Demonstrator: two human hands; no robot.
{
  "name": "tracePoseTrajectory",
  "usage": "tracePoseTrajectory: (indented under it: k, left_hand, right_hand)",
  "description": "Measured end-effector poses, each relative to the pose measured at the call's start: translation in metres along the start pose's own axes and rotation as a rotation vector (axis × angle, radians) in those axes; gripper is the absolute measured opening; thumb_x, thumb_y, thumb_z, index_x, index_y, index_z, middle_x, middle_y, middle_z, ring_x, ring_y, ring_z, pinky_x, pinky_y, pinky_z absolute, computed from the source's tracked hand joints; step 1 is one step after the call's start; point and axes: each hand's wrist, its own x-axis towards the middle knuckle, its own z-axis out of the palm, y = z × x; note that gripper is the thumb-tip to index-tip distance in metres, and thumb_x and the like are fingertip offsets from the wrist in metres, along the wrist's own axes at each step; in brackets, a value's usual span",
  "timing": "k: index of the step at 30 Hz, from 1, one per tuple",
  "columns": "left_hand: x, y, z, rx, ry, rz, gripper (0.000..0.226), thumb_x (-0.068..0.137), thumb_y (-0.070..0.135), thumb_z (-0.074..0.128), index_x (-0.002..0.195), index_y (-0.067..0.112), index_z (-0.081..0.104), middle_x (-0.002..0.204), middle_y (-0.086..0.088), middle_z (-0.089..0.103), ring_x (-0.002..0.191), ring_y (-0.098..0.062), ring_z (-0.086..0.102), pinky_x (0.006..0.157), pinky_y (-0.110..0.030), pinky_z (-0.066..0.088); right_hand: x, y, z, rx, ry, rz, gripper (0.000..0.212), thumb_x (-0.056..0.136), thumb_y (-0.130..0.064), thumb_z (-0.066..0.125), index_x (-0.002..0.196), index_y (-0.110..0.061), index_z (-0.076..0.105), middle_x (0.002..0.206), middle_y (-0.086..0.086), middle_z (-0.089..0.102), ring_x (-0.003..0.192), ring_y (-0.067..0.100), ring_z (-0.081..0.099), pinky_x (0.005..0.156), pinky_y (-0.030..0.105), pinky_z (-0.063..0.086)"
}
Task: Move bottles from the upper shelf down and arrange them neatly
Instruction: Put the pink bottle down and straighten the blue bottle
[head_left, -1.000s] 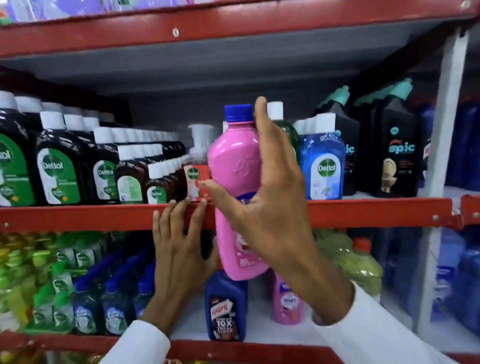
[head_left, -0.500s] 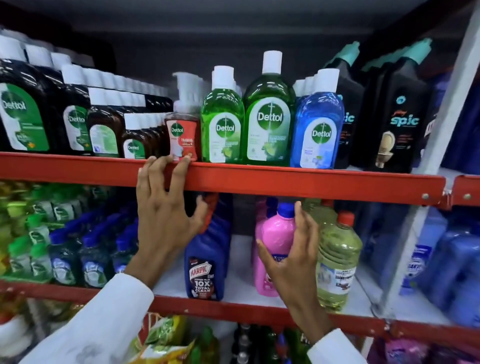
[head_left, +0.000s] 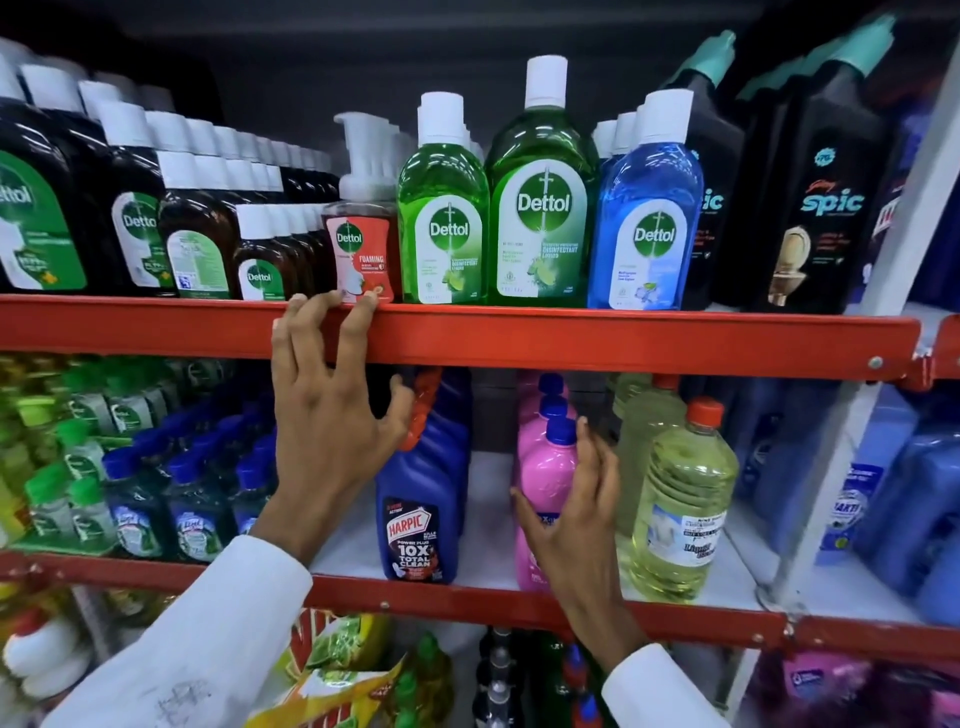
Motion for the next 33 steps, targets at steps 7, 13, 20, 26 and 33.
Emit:
tracePoseTrajectory:
  k: [7,13,20,26,33]
  left_hand:
    - [-0.023,-0.003,-0.011,-0.212,-0.037,-0.053,0.072,0.087,0.031,0.066,0.153,0.018,0.039,0.161,-0.014,0.031,0.155,-0.031,0.021,0.127,-0.044,0.025]
    - [-0.114,-0.038,0.000,-0.496,-0.158,-0.355,0.055,0.084,0.045,0.061,0.131,0.019,0.054,0.127,0.001,0.056,0.117,0.005,0.050,0.100,-0.006,0.038]
    - [-0.144,-0.078,0.041,-0.577,-0.778,-0.595,0.060,0.075,0.032,0.087,0.128,0.024,0.061,0.119,0.012,0.069,0.107,-0.008,0.067,0.090,-0.033,0.057]
    - [-0.145,-0.083,0.057,-0.714,-0.839,-0.554,0.048,0.074,0.007,0.086,0.118,0.015,0.067,0.106,0.004,0.078,0.092,-0.001,0.074,0.079,-0.013,0.057]
    - [-0.151,-0.086,0.066,-0.718,-0.798,-0.565,0.052,0.073,0.006,0.088,0.120,0.013,0.066,0.105,0.004,0.078,0.092,0.002,0.073,0.080,-0.012,0.058]
  right_hand:
    - [-0.006,-0.002,-0.005,-0.104,-0.015,-0.024,0.104,0.075,-0.047,0.082,0.153,-0.012,0.023,0.152,0.015,0.035,0.140,0.033,0.032,0.118,0.030,0.023]
    - [-0.054,-0.020,-0.003,-0.055,-0.044,-0.340,0.052,0.090,-0.026,0.065,0.136,-0.009,0.050,0.132,0.008,0.060,0.127,0.021,0.050,0.120,0.021,0.026]
    - [-0.067,-0.019,0.049,0.147,-0.621,0.165,0.062,0.090,-0.022,0.069,0.146,-0.020,0.043,0.128,-0.006,0.067,0.113,0.010,0.066,0.098,0.022,0.050]
    - [-0.055,-0.006,0.064,0.163,-0.708,0.199,0.053,0.082,-0.032,0.076,0.129,-0.016,0.056,0.109,-0.005,0.076,0.091,-0.006,0.070,0.085,0.021,0.059]
    - [-0.056,0.000,0.068,0.128,-0.680,0.201,0.046,0.083,-0.025,0.074,0.125,-0.015,0.059,0.108,0.001,0.077,0.096,0.009,0.073,0.086,0.031,0.060]
